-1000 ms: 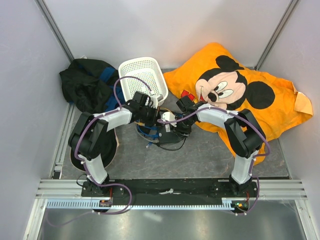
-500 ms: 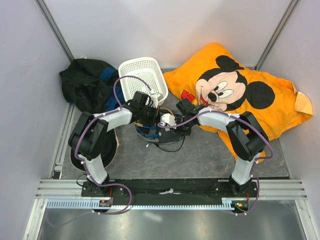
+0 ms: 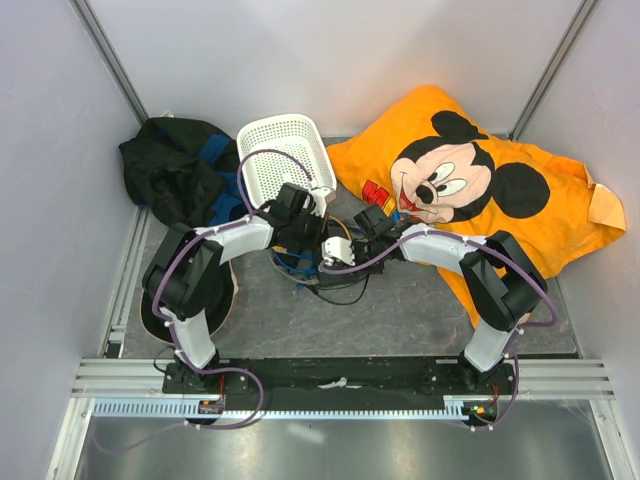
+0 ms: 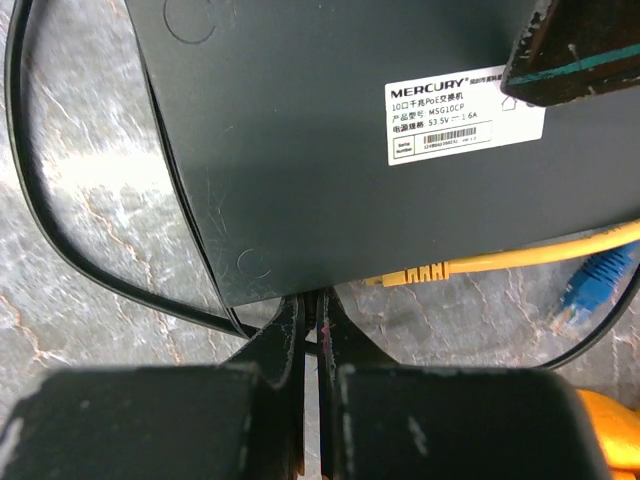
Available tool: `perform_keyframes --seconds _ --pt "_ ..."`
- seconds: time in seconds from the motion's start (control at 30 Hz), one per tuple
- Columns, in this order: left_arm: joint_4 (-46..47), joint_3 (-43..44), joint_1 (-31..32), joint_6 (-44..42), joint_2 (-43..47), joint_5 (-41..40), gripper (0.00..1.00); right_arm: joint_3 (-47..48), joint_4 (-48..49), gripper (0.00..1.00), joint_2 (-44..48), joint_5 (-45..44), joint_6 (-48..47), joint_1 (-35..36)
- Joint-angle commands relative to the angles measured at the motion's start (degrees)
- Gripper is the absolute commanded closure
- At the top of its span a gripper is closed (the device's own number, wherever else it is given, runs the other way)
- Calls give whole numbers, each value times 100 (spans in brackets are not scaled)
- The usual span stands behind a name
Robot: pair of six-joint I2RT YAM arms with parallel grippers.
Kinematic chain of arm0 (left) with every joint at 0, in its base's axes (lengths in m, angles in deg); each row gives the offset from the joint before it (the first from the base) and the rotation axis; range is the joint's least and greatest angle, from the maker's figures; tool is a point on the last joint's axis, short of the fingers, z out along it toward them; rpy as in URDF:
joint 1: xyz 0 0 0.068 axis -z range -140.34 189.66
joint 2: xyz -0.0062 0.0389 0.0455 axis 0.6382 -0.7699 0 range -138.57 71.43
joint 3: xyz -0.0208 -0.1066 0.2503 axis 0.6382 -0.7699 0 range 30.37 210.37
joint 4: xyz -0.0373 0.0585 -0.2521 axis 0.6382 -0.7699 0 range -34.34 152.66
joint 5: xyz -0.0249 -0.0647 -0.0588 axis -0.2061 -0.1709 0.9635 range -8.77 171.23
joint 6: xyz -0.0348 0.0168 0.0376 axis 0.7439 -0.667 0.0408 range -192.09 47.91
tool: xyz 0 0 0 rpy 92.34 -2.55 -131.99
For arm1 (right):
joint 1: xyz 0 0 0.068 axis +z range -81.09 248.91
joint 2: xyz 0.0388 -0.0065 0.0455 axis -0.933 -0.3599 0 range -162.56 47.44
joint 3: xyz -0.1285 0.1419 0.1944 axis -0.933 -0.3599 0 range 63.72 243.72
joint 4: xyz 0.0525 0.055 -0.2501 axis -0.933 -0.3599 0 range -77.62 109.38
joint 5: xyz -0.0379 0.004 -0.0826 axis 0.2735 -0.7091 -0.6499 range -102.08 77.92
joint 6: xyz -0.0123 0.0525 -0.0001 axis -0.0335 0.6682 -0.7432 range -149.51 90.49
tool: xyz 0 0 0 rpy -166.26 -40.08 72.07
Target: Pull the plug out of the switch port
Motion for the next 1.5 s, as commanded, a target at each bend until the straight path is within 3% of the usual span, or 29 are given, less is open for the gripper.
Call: perform_keyframes --seconds 0.0,0.63,0.8,0.93,1.1,1.2,1.33,1.47 --pt "-984 -294 171 -205 -641 -1047 98 -455 -516 100 -156 -881 -311 -68" --pt "-1081 -30 435 -363 -1001 -1239 98 -1378 284 100 284 -1838 -1400 -287" --pt "-1099 58 742 -521 -1107 -1477 98 -1282 249 100 275 -1796 -1524 -393" --pt "-1072 120 594 -653 -844 -1548 98 -1036 -84 100 511 -1349 -1261 -419" --pt "-1125 725 234 -469 -273 -611 98 -1097 29 100 688 -847 -479 -402" --pt "-1072 998 145 -109 -280 899 98 -1001 -58 100 645 -410 -14 -402" --pt "-704 745 119 664 -281 1203 98 -694 -208 100 487 -91 681 -402" --pt "-448 270 110 718 -105 1045 98 -719 -191 100 451 -275 700 -419"
